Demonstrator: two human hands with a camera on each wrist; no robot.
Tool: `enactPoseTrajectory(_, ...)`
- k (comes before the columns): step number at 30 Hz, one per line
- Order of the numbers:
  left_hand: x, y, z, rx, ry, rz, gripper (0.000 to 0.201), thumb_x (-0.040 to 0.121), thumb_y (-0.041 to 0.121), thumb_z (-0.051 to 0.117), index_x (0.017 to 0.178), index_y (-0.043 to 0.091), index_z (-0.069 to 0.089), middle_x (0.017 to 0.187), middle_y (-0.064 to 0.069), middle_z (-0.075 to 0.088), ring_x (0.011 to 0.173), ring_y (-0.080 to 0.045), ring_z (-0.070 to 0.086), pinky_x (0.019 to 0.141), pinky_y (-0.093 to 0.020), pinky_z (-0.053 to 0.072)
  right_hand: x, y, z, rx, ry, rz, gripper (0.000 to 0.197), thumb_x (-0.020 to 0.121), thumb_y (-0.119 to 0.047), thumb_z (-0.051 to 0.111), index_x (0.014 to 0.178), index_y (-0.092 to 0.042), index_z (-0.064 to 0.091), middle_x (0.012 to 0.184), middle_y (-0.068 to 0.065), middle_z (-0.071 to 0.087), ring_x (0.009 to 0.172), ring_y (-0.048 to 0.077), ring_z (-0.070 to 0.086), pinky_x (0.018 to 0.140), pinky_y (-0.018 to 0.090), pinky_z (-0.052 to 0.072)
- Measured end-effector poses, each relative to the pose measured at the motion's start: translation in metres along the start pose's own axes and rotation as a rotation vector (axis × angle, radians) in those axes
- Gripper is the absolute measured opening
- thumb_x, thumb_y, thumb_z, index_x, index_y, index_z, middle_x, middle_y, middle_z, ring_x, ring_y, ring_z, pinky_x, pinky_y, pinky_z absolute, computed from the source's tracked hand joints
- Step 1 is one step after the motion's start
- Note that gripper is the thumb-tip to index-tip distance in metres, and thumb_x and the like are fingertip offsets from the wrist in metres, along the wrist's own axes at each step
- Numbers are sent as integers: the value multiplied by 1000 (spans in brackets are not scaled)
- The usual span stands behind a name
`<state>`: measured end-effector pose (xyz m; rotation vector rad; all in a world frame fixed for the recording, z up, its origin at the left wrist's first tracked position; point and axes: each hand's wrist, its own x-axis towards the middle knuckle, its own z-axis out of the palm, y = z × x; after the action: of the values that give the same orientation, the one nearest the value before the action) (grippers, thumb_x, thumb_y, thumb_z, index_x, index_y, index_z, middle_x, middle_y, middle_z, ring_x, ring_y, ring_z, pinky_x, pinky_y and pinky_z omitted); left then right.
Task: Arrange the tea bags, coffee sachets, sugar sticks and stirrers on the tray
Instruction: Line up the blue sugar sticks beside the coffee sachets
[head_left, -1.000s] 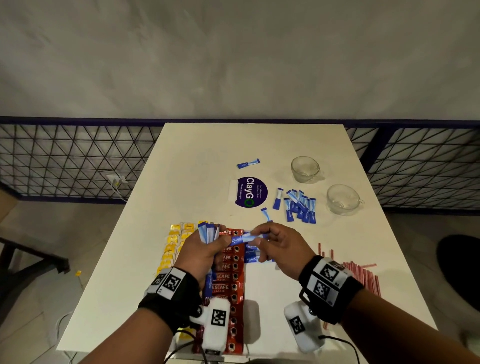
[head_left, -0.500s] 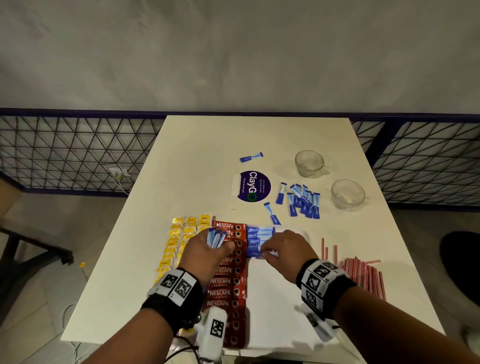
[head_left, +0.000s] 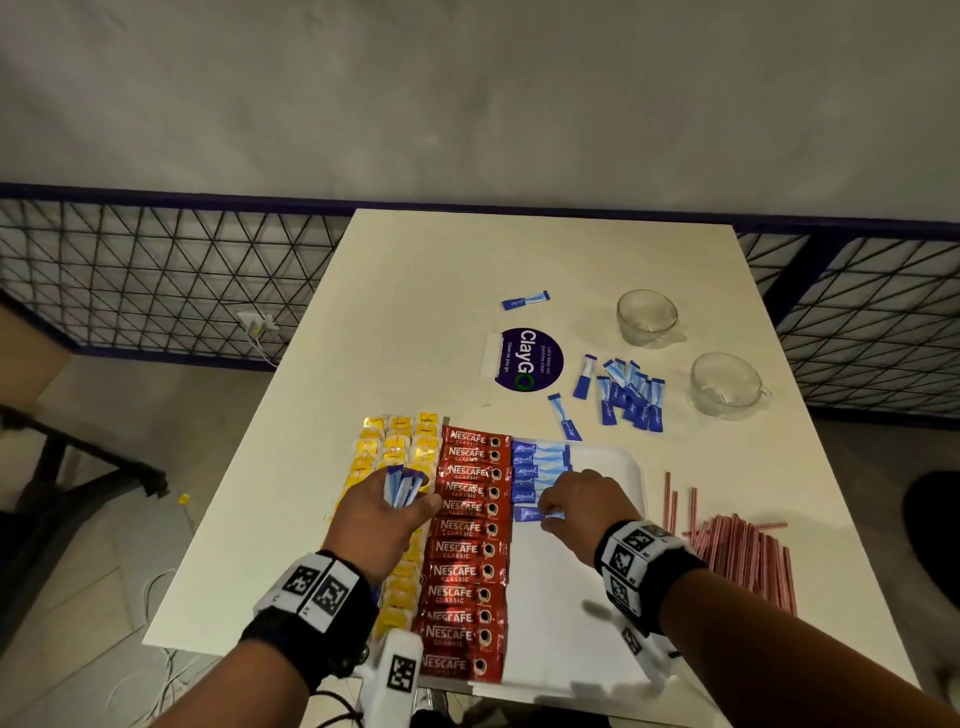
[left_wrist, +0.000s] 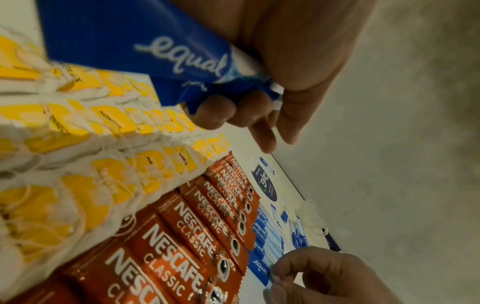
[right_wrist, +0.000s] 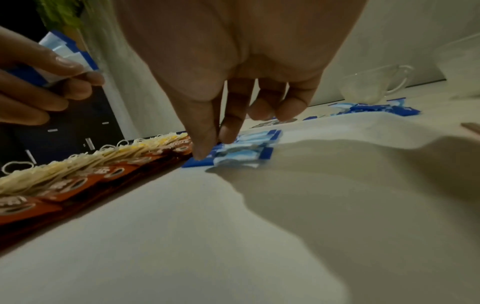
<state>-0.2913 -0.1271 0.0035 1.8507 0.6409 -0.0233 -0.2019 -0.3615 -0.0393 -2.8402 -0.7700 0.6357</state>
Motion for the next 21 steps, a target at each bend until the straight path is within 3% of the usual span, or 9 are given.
enactPoseTrajectory(8, -1, -1, -1, 27, -1, -2, 19, 80, 24, 78, 94, 17, 65, 66, -5, 56, 44, -17, 40, 45, -29, 39, 2, -3, 6, -82, 41, -27, 30, 96, -38, 47, 121, -28, 62, 120, -1, 59, 107, 21, 53, 92, 32, 43)
enactPoseTrajectory(21, -1, -4, -5, 14, 2, 1, 24, 77, 25, 80, 95, 16, 66, 68, -4, 58, 42, -14, 42, 46, -29, 40, 11, -12, 7, -33, 69, -32, 26, 95, -38, 52, 116, -28, 63, 117, -2, 61, 109, 20, 52, 91, 30, 41)
